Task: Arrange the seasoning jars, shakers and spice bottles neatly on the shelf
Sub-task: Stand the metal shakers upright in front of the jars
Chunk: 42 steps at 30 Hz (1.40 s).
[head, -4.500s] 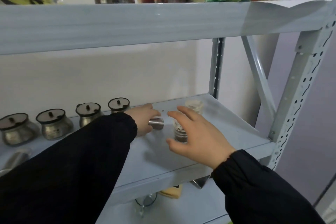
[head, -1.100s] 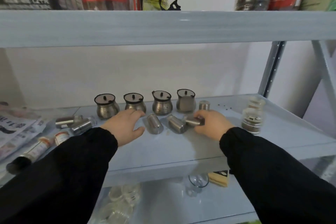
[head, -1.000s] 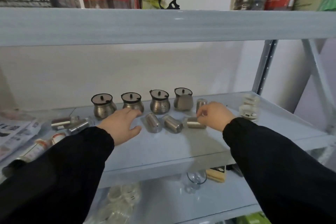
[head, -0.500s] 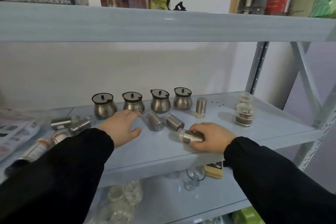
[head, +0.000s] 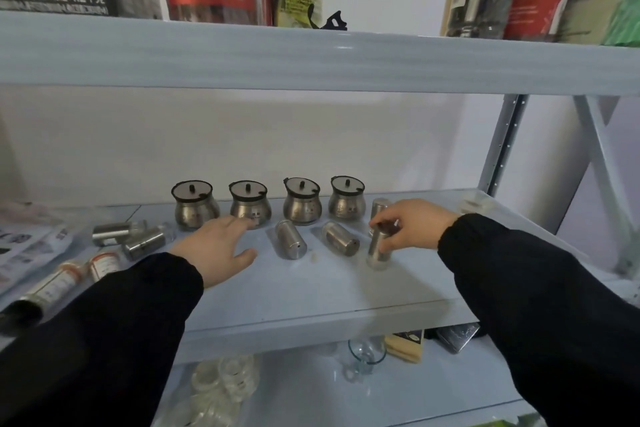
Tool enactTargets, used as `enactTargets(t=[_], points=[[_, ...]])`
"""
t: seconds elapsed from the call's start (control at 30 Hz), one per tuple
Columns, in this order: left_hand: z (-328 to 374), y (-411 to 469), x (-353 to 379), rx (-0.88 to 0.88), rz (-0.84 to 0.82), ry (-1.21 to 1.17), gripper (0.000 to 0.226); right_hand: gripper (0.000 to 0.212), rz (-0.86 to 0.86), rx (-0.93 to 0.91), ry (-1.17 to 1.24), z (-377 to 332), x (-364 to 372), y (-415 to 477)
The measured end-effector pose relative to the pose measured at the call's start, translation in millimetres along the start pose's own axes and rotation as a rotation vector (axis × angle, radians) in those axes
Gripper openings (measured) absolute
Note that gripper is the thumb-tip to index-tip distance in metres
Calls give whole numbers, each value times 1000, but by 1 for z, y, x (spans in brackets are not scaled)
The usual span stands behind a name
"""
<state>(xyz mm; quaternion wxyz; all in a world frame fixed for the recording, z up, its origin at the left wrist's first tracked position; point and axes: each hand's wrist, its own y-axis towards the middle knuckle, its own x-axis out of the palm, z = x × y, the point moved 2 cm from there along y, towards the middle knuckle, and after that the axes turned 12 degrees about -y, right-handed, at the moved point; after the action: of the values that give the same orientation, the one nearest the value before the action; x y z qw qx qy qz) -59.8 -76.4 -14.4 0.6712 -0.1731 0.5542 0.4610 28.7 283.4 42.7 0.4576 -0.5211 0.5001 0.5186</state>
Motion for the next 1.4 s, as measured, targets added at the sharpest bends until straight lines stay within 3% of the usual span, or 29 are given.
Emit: enactTargets(t=[0.13,0.27,0.57,1.0,1.4], points=[[6,1,3,-26,3,11,60,51,-22,-11,-20,4,3,7],[5,-1,4,-43,1,-6,60,35,25,-20,38,10,-3,10],[4,1,1,-38,49,2,67,28,65,-83,-150,-6,-9,39],[-2,-12,-8,-72,37,42,61,33,52,-158,-213,-28,-16,80],[-2,-13,-6,-112,27,36,58,30,56,-119,-127,-25,-14,84]])
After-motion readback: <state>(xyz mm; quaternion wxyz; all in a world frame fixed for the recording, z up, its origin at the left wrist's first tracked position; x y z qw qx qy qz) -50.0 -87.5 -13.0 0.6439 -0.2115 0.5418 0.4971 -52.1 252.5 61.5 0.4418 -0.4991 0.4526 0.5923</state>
